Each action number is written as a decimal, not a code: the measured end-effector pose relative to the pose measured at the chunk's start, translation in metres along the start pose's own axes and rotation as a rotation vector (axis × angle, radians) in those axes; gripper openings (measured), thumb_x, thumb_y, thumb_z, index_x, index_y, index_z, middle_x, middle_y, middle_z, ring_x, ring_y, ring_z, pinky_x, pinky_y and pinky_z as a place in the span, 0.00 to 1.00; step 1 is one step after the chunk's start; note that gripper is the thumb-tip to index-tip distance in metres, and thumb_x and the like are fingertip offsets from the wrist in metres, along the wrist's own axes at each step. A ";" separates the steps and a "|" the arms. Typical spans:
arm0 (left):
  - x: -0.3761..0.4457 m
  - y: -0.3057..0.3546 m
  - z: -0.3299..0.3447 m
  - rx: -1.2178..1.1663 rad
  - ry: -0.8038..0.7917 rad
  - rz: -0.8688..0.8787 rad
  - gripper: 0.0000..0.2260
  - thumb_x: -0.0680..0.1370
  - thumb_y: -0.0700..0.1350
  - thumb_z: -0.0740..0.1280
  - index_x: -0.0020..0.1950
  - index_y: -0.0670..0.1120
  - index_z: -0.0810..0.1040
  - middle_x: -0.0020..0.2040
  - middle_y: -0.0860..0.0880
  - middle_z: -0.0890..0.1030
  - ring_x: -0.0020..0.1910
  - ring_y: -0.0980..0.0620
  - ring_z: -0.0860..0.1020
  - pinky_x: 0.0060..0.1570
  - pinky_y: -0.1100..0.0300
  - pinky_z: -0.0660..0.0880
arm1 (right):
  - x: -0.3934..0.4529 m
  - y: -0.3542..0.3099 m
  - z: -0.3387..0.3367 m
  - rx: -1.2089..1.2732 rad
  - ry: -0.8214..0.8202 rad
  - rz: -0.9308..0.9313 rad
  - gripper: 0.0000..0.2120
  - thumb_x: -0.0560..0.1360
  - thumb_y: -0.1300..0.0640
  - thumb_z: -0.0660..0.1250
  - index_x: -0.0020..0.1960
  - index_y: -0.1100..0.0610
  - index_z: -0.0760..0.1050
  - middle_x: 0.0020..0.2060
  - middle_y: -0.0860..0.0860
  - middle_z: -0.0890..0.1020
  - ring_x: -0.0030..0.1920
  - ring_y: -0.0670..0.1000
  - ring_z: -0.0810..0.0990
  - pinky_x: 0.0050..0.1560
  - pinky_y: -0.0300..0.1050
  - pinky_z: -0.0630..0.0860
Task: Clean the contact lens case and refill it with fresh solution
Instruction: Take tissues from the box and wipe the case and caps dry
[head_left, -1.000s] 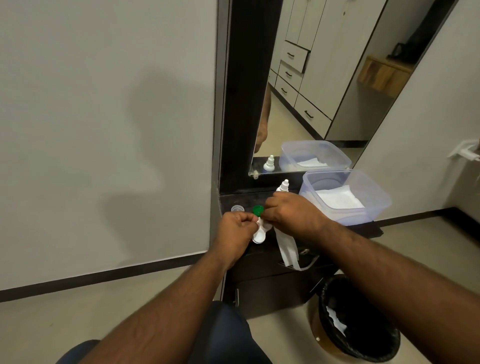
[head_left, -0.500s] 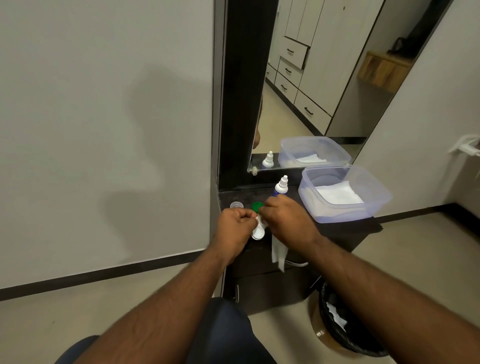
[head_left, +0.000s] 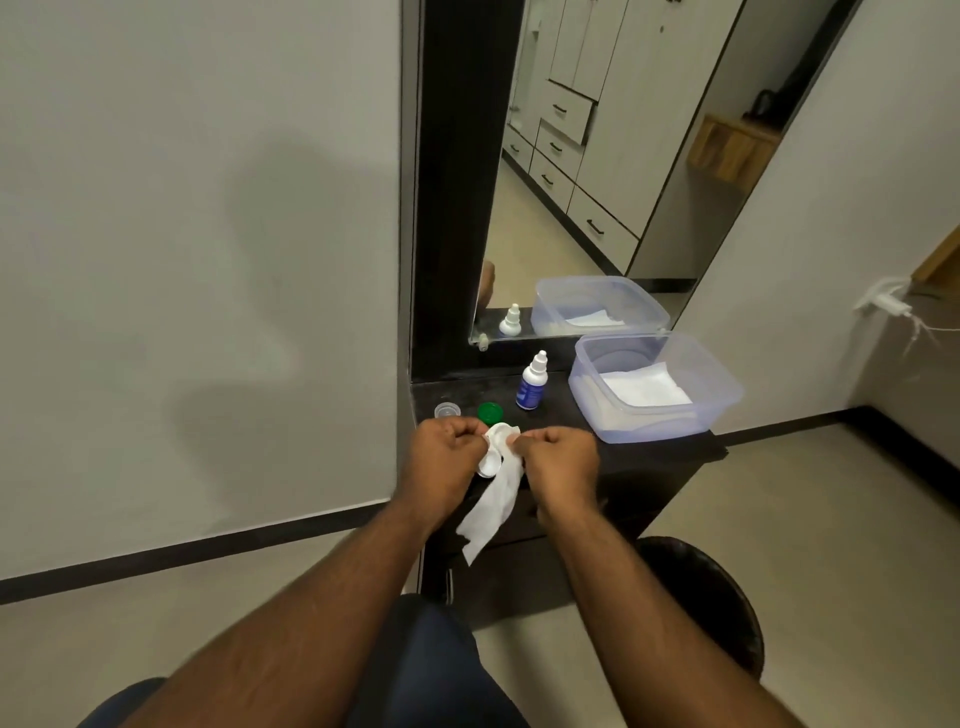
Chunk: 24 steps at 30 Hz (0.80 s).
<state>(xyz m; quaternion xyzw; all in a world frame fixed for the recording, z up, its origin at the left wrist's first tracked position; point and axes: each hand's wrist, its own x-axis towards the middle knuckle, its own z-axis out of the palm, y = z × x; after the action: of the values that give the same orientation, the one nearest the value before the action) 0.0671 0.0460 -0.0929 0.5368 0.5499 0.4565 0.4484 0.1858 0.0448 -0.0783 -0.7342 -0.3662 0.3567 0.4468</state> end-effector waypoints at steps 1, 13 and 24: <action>-0.001 0.001 0.000 0.007 0.002 -0.004 0.12 0.75 0.35 0.65 0.39 0.48 0.83 0.35 0.50 0.83 0.35 0.56 0.79 0.41 0.59 0.78 | -0.001 -0.001 0.001 0.000 -0.001 0.018 0.05 0.70 0.63 0.72 0.35 0.58 0.81 0.34 0.53 0.83 0.39 0.53 0.82 0.45 0.49 0.80; 0.006 -0.003 -0.002 -0.027 -0.002 -0.062 0.07 0.75 0.36 0.67 0.45 0.44 0.85 0.40 0.46 0.84 0.40 0.52 0.80 0.46 0.55 0.77 | 0.014 -0.019 -0.045 -0.096 -0.233 -0.199 0.03 0.74 0.60 0.70 0.46 0.58 0.82 0.39 0.49 0.82 0.38 0.45 0.77 0.39 0.38 0.74; 0.021 -0.005 -0.006 -0.084 -0.101 -0.185 0.05 0.74 0.35 0.69 0.44 0.42 0.84 0.42 0.42 0.84 0.41 0.46 0.81 0.48 0.49 0.79 | 0.035 -0.007 -0.043 -1.032 -0.414 -1.383 0.10 0.66 0.61 0.76 0.47 0.56 0.82 0.40 0.53 0.82 0.37 0.51 0.80 0.34 0.40 0.74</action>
<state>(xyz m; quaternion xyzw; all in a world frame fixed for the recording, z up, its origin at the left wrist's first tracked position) 0.0598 0.0671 -0.0973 0.4870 0.5541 0.4081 0.5378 0.2373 0.0601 -0.0634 -0.3795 -0.9165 -0.0772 0.1004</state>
